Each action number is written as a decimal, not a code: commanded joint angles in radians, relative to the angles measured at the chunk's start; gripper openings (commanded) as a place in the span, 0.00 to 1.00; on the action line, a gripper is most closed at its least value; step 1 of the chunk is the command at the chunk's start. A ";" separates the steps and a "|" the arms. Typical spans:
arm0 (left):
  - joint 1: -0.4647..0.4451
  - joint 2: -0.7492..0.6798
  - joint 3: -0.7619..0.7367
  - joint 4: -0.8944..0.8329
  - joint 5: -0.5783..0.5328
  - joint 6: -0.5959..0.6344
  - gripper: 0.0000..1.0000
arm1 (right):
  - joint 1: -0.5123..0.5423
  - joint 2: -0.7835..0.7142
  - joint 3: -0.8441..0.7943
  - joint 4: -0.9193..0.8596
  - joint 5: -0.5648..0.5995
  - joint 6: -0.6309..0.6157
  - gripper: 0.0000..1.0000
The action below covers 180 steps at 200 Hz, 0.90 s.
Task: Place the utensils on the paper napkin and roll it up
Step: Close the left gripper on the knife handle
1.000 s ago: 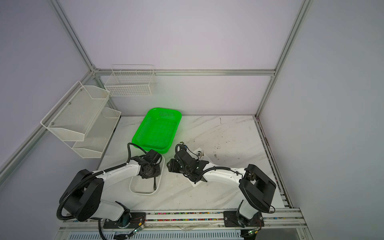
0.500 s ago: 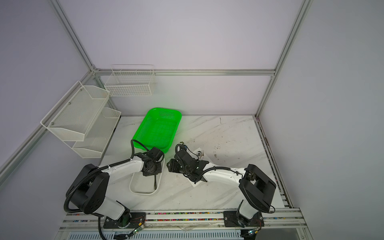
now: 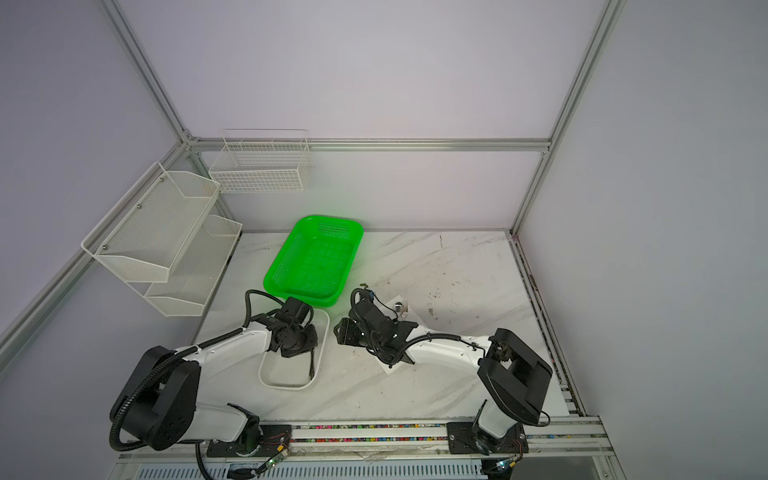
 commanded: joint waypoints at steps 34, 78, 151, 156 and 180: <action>0.008 -0.025 -0.072 -0.095 0.146 0.003 0.19 | -0.005 -0.004 0.003 -0.026 -0.001 0.017 0.59; 0.005 -0.012 -0.066 -0.128 0.116 0.018 0.24 | -0.005 -0.001 0.001 -0.026 -0.003 0.017 0.59; -0.107 0.187 0.051 -0.289 -0.014 0.034 0.20 | -0.005 0.001 0.008 -0.034 0.000 0.017 0.59; -0.111 0.199 0.052 -0.293 -0.019 0.034 0.18 | -0.005 0.001 0.007 -0.037 0.002 0.017 0.59; -0.131 0.248 0.064 -0.306 -0.007 0.035 0.14 | -0.007 -0.014 0.003 -0.042 0.017 0.016 0.59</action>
